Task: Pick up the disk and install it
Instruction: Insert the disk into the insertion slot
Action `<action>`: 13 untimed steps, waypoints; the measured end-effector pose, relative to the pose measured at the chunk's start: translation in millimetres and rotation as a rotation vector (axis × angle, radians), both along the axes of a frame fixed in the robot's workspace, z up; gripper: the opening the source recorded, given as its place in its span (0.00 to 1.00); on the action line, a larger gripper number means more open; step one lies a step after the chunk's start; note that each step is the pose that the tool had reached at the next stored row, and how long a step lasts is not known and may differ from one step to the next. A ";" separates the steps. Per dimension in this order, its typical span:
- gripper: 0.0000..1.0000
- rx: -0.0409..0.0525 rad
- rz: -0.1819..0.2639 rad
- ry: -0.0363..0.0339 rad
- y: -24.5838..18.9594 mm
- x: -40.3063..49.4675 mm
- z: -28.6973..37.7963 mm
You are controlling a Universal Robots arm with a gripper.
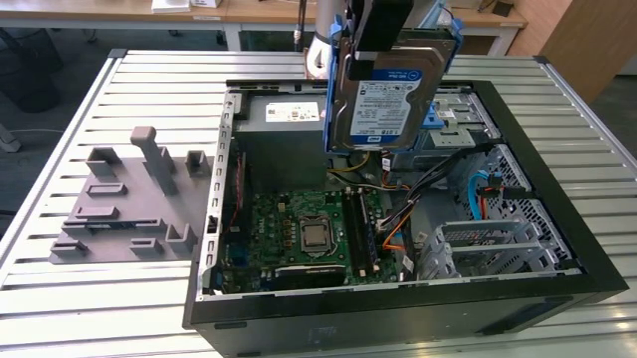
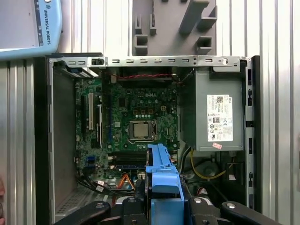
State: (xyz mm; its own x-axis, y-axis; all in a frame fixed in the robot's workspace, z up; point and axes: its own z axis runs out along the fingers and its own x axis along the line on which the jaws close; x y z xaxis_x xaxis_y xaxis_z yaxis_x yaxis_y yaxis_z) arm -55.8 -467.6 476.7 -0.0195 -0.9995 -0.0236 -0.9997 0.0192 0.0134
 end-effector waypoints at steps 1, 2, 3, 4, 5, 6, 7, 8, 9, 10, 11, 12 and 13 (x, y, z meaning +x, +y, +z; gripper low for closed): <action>0.36 0.0001 0.000 -0.0001 -0.8 0.0 -0.1; 0.36 0.0000 0.000 0.0000 -1.5 0.0 -0.1; 0.36 -0.0001 0.000 0.0000 -2.1 0.0 -0.1; 0.36 0.0001 0.000 -0.0001 -2.5 0.0 -0.2; 0.36 0.0000 0.000 0.0000 -2.8 0.2 -0.2; 0.36 0.0000 0.000 0.0000 -3.0 0.7 -0.2; 0.36 0.0000 0.000 0.0000 -3.0 1.7 -0.3; 0.36 -0.0001 0.000 0.0000 -3.0 3.5 -0.3; 0.36 -0.0001 0.000 0.0000 -3.1 5.2 -0.4; 0.36 -0.0001 0.000 0.0000 -3.1 6.8 -0.4; 0.36 0.0000 0.000 0.0000 -3.1 8.4 -0.4; 0.36 0.0001 0.000 -0.0001 -3.1 9.7 -0.5; 0.36 -0.0001 0.000 0.0000 -3.1 10.9 -0.6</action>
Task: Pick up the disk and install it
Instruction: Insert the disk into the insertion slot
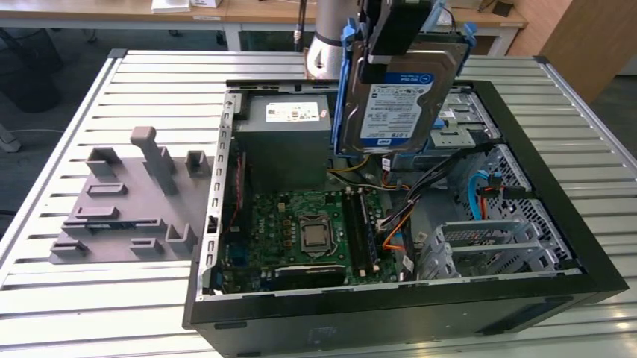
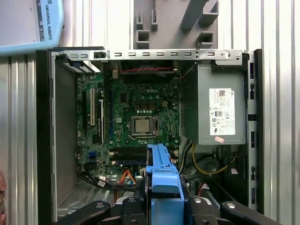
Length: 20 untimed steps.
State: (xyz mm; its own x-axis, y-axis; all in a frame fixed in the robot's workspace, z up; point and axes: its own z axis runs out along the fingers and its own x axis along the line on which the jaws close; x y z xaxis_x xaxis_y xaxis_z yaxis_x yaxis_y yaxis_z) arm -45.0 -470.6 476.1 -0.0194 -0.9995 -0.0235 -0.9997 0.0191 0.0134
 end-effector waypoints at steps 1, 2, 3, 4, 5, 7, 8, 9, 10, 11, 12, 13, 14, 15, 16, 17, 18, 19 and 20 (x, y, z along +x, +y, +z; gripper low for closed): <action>0.36 0.0001 0.000 0.0000 0.0 0.8 -0.1; 0.36 0.0000 0.000 0.0000 0.0 1.0 -0.2; 0.36 -0.0001 0.000 0.0001 0.0 1.1 -0.2; 0.36 0.0000 0.000 0.0000 -0.3 1.1 -0.4; 0.36 0.0000 0.000 0.0000 -0.7 1.2 -0.6; 0.36 0.0001 0.000 0.0000 -2.0 1.2 -0.9; 0.36 0.0001 0.000 0.0000 -2.9 1.2 -1.0; 0.36 0.0001 0.000 0.0000 -3.8 1.2 -1.2; 0.36 0.0001 0.000 0.0000 -4.8 1.2 -1.3; 0.36 0.0001 0.000 0.0000 -5.9 1.2 -1.4; 0.36 0.0001 0.000 0.0000 -7.1 1.2 -1.5; 0.36 0.0001 0.000 0.0000 -8.3 1.2 -1.6; 0.36 0.0000 0.000 0.0000 -9.7 1.2 -1.7; 0.36 0.0001 0.000 0.0000 -11.0 1.2 -1.8; 0.36 0.0001 0.000 -0.0001 -12.3 1.2 -2.0; 0.36 0.0000 0.000 0.0000 -13.7 1.2 -2.0; 0.36 0.0000 0.000 0.0000 -15.0 1.2 -2.1; 0.36 -0.0002 0.000 0.0000 -16.4 1.2 -2.2; 0.36 -0.0002 0.000 0.0000 -18.0 1.2 -2.4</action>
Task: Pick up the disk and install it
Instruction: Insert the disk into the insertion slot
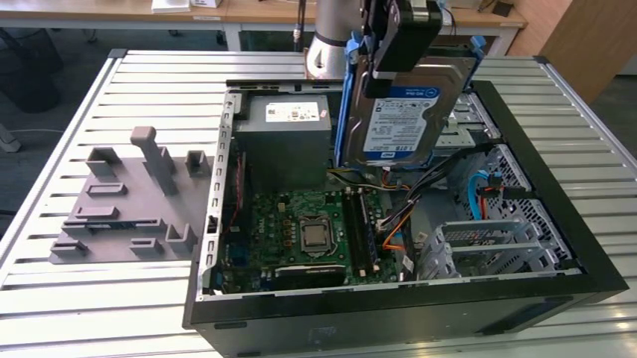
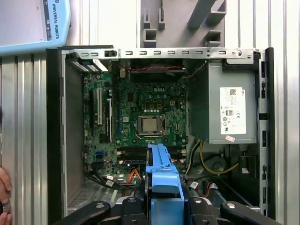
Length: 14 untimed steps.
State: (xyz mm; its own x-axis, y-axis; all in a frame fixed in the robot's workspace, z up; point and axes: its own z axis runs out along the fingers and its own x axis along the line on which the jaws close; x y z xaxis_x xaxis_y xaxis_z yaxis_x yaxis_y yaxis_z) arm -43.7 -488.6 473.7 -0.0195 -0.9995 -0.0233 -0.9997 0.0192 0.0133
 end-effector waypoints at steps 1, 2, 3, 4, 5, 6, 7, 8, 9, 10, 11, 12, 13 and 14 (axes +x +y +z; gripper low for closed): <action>0.36 -0.0001 0.000 0.0000 -1.6 0.0 -0.2; 0.36 -0.0003 0.000 0.0000 -3.2 0.0 -0.3; 0.36 -0.0004 0.000 0.0000 -4.7 0.0 -0.4; 0.36 -0.0006 0.000 0.0000 -5.8 0.2 -0.6; 0.36 -0.0008 0.000 0.0001 -6.4 0.9 -0.8; 0.36 -0.0006 0.000 0.0000 -6.8 2.2 -1.1; 0.36 -0.0007 0.000 0.0000 -6.9 3.8 -1.4; 0.36 -0.0009 0.000 0.0000 -7.0 6.2 -1.7; 0.36 -0.0010 0.000 0.0000 -7.1 8.5 -2.1; 0.36 -0.0011 0.000 0.0000 -7.2 10.4 -2.5; 0.36 -0.0014 0.000 0.0000 -7.5 11.8 -3.0; 0.36 -0.0019 0.000 0.0001 -7.9 12.7 -3.3; 0.36 -0.0022 0.000 0.0001 -8.6 13.2 -3.7; 0.36 -0.0023 0.000 0.0001 -9.6 13.6 -4.1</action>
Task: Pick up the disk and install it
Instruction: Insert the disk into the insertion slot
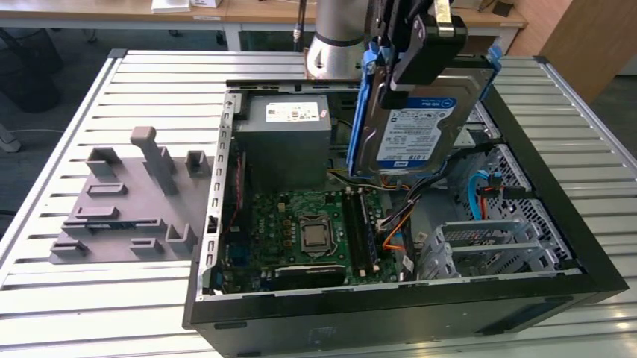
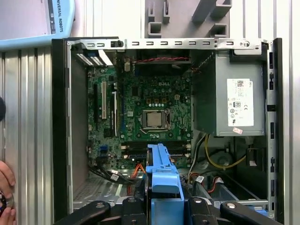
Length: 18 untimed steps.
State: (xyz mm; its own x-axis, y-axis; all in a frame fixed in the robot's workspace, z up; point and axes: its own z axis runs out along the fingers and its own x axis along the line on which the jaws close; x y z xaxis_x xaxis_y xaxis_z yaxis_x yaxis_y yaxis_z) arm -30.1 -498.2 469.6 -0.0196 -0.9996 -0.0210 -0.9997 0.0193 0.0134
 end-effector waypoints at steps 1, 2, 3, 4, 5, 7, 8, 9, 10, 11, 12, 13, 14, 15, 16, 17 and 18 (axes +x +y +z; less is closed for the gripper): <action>0.36 -0.0001 0.000 0.0000 -1.3 0.3 -0.4; 0.36 -0.0001 0.000 -0.0001 -2.7 0.4 -0.8; 0.36 -0.0003 0.000 0.0000 -4.3 0.5 -1.2; 0.36 -0.0007 0.000 0.0000 -6.1 0.5 -1.6; 0.36 -0.0009 0.000 -0.0001 -7.7 0.5 -2.0; 0.36 -0.0017 0.000 -0.0001 -11.2 0.6 -2.6; 0.36 -0.0023 0.000 -0.0001 -12.8 0.6 -2.9; 0.36 -0.0029 0.000 -0.0001 -14.4 0.6 -3.2; 0.36 -0.0036 0.000 -0.0001 -15.9 0.7 -3.4; 0.36 -0.0041 0.000 -0.0001 -17.6 0.7 -3.8; 0.36 -0.0048 0.000 -0.0001 -19.1 0.7 -4.0; 0.36 -0.0055 -0.001 -0.0001 -20.6 0.8 -4.3; 0.36 -0.0062 -0.001 -0.0001 -22.0 0.8 -4.5; 0.36 -0.0070 -0.001 -0.0001 -23.1 1.0 -4.8; 0.36 -0.0074 -0.001 -0.0001 -23.8 1.6 -5.0; 0.36 -0.0074 -0.001 -0.0001 -24.3 2.8 -5.3; 0.36 -0.0073 -0.001 -0.0002 -24.5 4.6 -5.6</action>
